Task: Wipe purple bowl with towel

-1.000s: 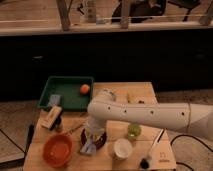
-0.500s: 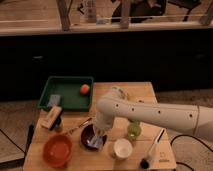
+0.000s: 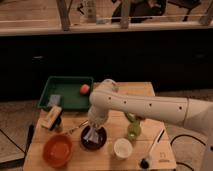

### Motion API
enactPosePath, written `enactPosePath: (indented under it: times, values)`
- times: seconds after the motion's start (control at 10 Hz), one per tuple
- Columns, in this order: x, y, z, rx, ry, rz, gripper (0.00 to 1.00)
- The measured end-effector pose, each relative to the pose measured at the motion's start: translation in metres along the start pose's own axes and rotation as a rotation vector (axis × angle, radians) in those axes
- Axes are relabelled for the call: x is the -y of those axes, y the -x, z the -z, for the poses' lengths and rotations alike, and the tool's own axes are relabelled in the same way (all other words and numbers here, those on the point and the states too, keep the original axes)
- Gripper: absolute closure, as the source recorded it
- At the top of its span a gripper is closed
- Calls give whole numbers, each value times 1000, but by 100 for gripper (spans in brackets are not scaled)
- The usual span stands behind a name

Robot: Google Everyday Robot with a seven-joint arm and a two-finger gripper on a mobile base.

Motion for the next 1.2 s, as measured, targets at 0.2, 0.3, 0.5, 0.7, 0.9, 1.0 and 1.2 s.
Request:
enactPosePath:
  times: [0.2, 0.3, 0.5, 0.7, 0.9, 1.0, 1.2]
  values:
    - [14, 17, -1, 12, -9, 49, 96]
    - [12, 28, -1, 21, -17, 67, 96]
    - [-9, 47, 1, 40, -23, 85, 96]
    - [-29, 47, 1, 47, -19, 71, 96]
    - [-41, 31, 3, 45, -21, 32, 96]
    - [-40, 18, 4, 41, -24, 17, 96]
    - [-34, -1, 6, 34, -25, 12, 96]
